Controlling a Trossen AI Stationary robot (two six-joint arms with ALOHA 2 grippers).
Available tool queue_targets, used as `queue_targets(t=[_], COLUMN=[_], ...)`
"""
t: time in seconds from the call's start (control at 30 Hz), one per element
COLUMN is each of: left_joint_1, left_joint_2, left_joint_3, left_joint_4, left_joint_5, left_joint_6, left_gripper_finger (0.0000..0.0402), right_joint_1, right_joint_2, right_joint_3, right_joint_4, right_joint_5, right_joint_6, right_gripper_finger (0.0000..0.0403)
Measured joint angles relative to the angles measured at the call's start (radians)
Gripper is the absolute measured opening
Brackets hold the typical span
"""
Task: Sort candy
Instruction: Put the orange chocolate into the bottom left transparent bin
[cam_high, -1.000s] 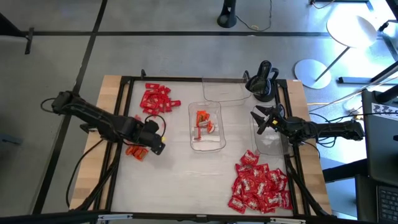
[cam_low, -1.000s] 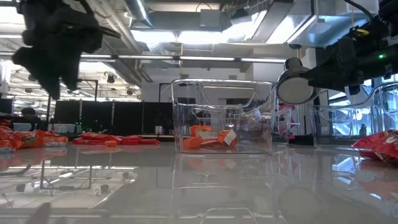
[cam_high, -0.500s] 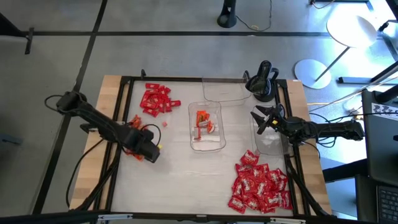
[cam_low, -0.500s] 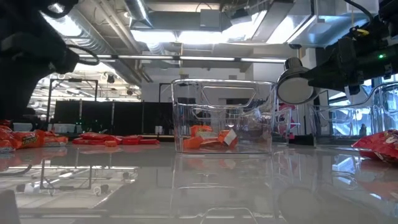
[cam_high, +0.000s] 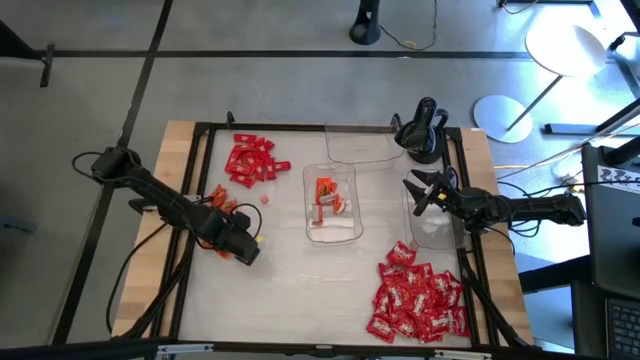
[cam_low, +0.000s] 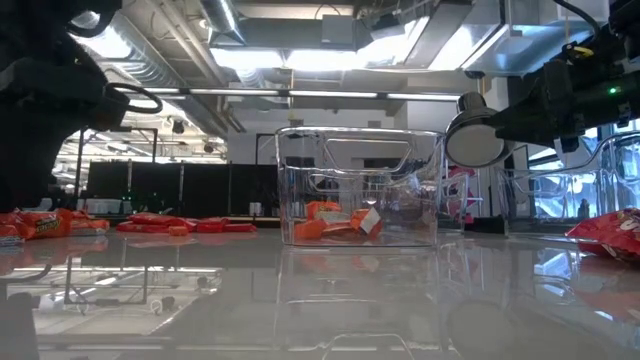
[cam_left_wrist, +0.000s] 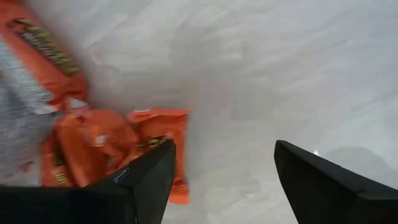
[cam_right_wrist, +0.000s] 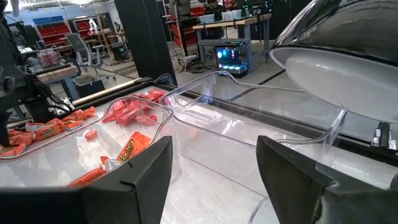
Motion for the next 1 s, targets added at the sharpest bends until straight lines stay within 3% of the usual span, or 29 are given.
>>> queue_targets(t=[0.17, 0.7, 1.0], left_joint_1=[0.000, -0.001, -0.031], left_joint_2=[0.000, 0.000, -0.001], left_joint_3=[0.000, -0.002, -0.092], left_joint_4=[-0.069, -0.043, -0.007], left_joint_5=[-0.002, -0.015, 0.001], left_joint_6=[-0.012, 0.022, -0.050], left_gripper_finger=[0.0263, 0.0263, 0.0263], right_joint_1=[0.000, 0.000, 0.000], right_joint_2=[0.000, 0.000, 0.000], right_joint_3=[0.000, 0.000, 0.000], right_joint_4=[0.000, 0.000, 0.000], right_joint_5=[0.000, 0.000, 0.000], right_joint_6=[0.000, 0.000, 0.000], right_gripper_finger=[0.0230, 0.0230, 0.0230])
